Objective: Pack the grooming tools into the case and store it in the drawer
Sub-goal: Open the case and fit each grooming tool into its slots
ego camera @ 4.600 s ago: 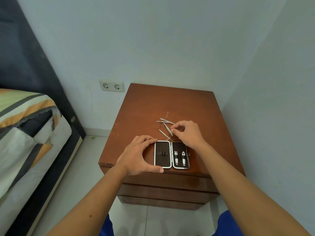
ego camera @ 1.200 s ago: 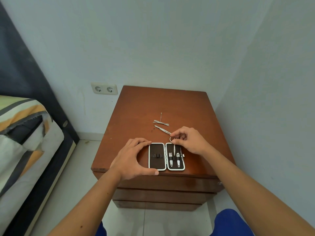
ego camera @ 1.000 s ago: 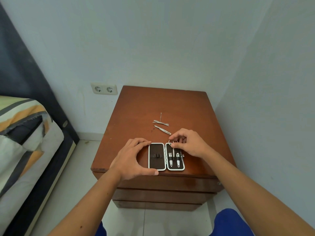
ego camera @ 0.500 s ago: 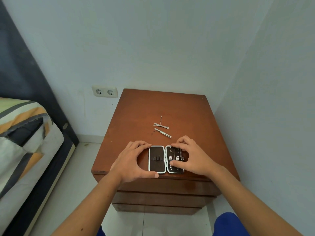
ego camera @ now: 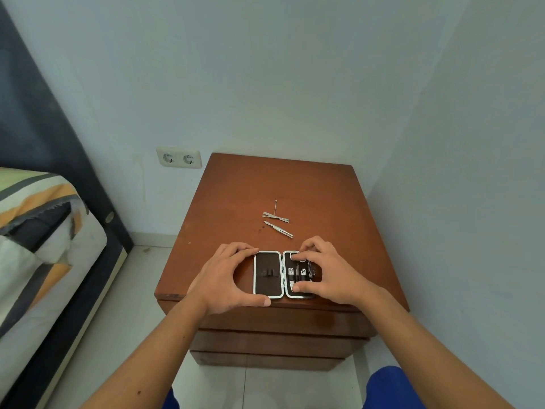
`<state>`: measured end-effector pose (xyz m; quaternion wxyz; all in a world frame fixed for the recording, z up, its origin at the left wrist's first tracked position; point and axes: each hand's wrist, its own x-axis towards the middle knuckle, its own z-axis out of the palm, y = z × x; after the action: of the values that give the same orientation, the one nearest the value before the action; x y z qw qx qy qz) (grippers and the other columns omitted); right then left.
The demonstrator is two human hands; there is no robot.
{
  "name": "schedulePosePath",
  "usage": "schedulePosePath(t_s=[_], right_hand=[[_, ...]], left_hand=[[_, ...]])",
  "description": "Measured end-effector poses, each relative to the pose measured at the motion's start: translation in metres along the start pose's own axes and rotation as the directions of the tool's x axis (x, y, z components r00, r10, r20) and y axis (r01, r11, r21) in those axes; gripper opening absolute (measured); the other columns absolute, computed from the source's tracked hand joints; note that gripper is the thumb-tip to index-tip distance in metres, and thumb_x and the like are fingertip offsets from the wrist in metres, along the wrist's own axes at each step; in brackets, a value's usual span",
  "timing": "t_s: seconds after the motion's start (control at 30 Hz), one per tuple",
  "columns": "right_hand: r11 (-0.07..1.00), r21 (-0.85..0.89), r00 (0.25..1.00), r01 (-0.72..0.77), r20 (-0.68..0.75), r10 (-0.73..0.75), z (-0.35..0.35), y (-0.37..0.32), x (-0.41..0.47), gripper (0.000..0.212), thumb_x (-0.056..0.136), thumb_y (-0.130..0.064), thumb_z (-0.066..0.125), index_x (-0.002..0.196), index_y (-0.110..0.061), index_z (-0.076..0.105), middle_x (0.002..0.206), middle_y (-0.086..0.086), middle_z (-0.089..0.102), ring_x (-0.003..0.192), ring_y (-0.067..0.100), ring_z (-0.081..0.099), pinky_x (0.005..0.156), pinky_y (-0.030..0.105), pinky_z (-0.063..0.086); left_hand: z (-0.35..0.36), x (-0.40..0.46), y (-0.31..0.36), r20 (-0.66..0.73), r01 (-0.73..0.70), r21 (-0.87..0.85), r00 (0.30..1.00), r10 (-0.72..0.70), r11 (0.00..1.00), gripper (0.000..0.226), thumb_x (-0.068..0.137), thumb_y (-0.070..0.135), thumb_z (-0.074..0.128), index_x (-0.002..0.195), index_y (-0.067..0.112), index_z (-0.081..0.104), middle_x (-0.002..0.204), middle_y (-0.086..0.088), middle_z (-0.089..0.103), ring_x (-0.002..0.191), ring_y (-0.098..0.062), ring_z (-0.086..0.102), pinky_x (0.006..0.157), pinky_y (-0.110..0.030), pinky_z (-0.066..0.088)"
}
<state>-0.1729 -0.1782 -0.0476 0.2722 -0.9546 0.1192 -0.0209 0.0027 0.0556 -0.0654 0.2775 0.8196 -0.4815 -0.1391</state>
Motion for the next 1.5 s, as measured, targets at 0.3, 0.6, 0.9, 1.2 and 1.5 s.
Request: schedulePosePath(t_s=[0.3,0.6,0.9,1.2,1.5], right_hand=[[1.0,-0.008,0.999,0.027,-0.024,-0.028,0.0,-0.002,-0.005,0.046,0.087,-0.051,0.078,0.128,-0.031,0.072,0.127,-0.018,0.052,0.123,0.008,0.039,0.103,0.022,0.032],[1.0,-0.008,1.0,0.003,-0.008,-0.003,-0.002,-0.004,-0.007,0.054,0.084,-0.053,0.081,0.133,-0.035,0.068,0.127,-0.023,0.053,0.121,0.003,0.041,0.098,0.009,0.031],[0.995,0.071,0.98,-0.066,-0.182,0.078,-0.012,-0.009,0.035,0.021,0.092,-0.034,0.077,0.112,-0.027,0.079,0.105,-0.017,0.066,0.093,0.001,0.061,0.087,0.022,0.05],[0.958,0.021,0.927,-0.285,-0.249,0.281,0.0,-0.018,0.095,0.013,0.098,-0.03,0.07,0.102,-0.025,0.082,0.096,-0.007,0.062,0.096,0.016,0.058,0.087,0.031,0.046],[0.922,0.218,0.91,-0.319,-0.201,0.363,-0.004,-0.019,0.088,0.004,0.088,-0.023,0.082,0.091,-0.024,0.081,0.088,-0.004,0.077,0.08,0.008,0.066,0.079,0.028,0.052]], left_hand=[[0.0,0.0,0.0,-0.005,-0.002,0.001,1.0,0.002,1.0,0.114,0.057,0.092,0.077,0.153,0.04,0.045,0.138,0.036,0.034,0.129,0.009,0.03,0.107,-0.025,0.037],[0.001,0.0,0.0,-0.009,0.0,-0.002,1.0,0.0,1.0,0.113,0.057,0.091,0.078,0.153,0.041,0.045,0.137,0.037,0.034,0.129,0.01,0.03,0.106,-0.025,0.037],[0.001,-0.001,0.001,-0.03,-0.014,-0.004,0.999,0.013,1.0,0.114,0.055,0.091,0.079,0.152,0.04,0.047,0.138,0.037,0.037,0.131,0.008,0.033,0.107,-0.023,0.034],[0.0,0.0,0.0,-0.008,-0.001,-0.008,1.0,0.001,1.0,0.113,0.057,0.089,0.081,0.153,0.04,0.044,0.138,0.038,0.033,0.13,0.011,0.029,0.106,-0.021,0.032],[0.001,0.0,-0.001,-0.016,-0.006,-0.003,1.0,0.005,1.0,0.113,0.057,0.088,0.081,0.153,0.04,0.045,0.135,0.038,0.033,0.128,0.011,0.03,0.101,-0.019,0.03]])
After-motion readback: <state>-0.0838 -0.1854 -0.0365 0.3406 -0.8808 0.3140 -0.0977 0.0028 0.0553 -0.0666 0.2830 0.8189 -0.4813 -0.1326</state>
